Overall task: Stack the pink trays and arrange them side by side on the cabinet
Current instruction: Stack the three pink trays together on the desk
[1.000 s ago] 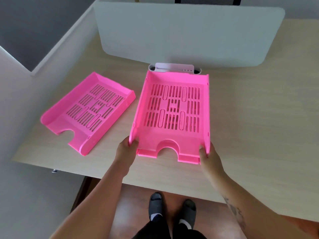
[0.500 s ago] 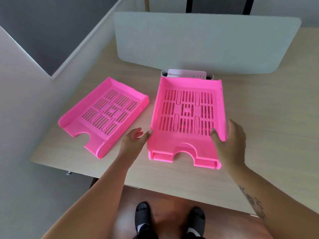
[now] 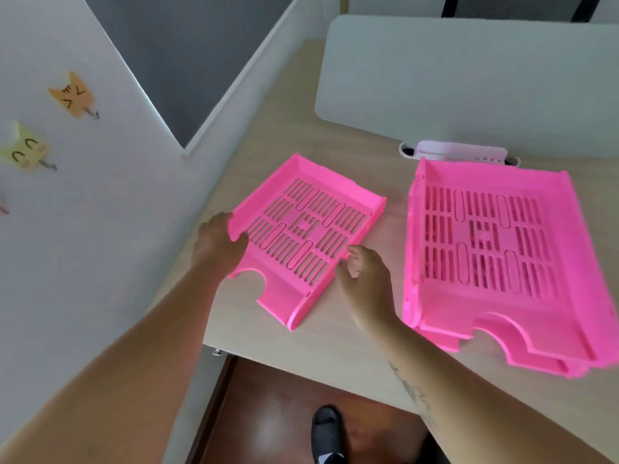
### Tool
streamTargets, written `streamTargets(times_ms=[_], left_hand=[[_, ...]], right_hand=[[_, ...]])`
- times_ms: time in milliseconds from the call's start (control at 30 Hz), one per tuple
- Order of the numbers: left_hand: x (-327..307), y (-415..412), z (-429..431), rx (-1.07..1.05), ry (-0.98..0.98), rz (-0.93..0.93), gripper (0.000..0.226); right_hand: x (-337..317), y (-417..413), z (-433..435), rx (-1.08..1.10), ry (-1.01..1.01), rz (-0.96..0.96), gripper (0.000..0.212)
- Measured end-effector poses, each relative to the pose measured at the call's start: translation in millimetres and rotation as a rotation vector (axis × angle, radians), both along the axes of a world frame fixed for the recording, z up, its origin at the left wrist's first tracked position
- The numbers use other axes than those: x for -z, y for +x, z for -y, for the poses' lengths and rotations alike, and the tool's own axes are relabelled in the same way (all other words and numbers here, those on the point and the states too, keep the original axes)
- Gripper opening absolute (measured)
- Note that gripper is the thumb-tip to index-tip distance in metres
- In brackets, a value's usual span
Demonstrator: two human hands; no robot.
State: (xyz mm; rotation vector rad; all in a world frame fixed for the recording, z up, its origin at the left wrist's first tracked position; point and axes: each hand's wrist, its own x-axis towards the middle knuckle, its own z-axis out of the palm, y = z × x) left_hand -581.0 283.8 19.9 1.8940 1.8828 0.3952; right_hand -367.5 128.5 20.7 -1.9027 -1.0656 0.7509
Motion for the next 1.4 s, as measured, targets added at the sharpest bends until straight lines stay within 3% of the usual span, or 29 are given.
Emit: streamTargets(times_ms=[100,200,267,333,433,500,633,733,933,1067,1133,1233,1400], left_hand=[[15.8,-15.5,-26.4,0.030,-0.054,-0.084,0.056],[32.0,-26.3,-42.8,0.014,-0.128,-0.063,0.042],[37.7,-32.6,-45.6,0.000,-0.121,-0.057,0.031],[38.1,-35.7,-44.2,0.005,-0.083,-0.068,0.026],[26.7,-36.4,-38.3,-0.025,-0.074,-0.010,0.029],[12.1,-36.7,-35.2,-0.071,-0.060,0.061,0.027],[-35.4,-30.4,-27.9,-0.153,-0.001,0.223,0.021],[-74.1,-14.4,-15.4,-0.199,0.015,0.378,0.016],[-120.2,75.5,34.9,-0.112,0.074,0.540,0.010],[-113.9,154.0,86.1,0.011,0.027,0.558,0.012],[-103.7,184.8,110.2,0.060,-0.005,0.551,0.021],[-87.8,222.6,143.7,0.081,-0.037,0.496,0.019],[-75.5,249.1,174.8,0.032,-0.076,0.399,0.011]], right_hand=[[7.1,-16.1,-14.6,0.073,-0.177,-0.135,0.049],[16.1,-25.2,-26.1,0.147,-0.263,-0.272,0.006],[22.8,-29.3,-32.9,0.147,-0.309,-0.299,0.001],[29.1,-32.0,-37.5,0.191,-0.344,-0.311,0.004],[28.3,-30.6,-41.7,0.305,-0.333,-0.356,0.025],[18.2,-25.8,-42.5,0.315,-0.301,-0.375,0.023],[-17.9,-4.7,-45.9,0.270,-0.202,-0.341,0.009],[-54.8,26.3,-47.3,0.212,-0.094,-0.261,0.015],[-110.6,130.2,-3.2,0.241,0.028,-0.118,0.010],[-115.3,208.1,56.6,0.329,0.005,-0.040,0.031],[-111.4,237.3,84.4,0.359,-0.021,-0.012,0.018],[-90.2,278.3,116.6,0.369,-0.070,-0.028,0.031],[-79.8,298.0,145.7,0.347,-0.100,-0.063,0.023]])
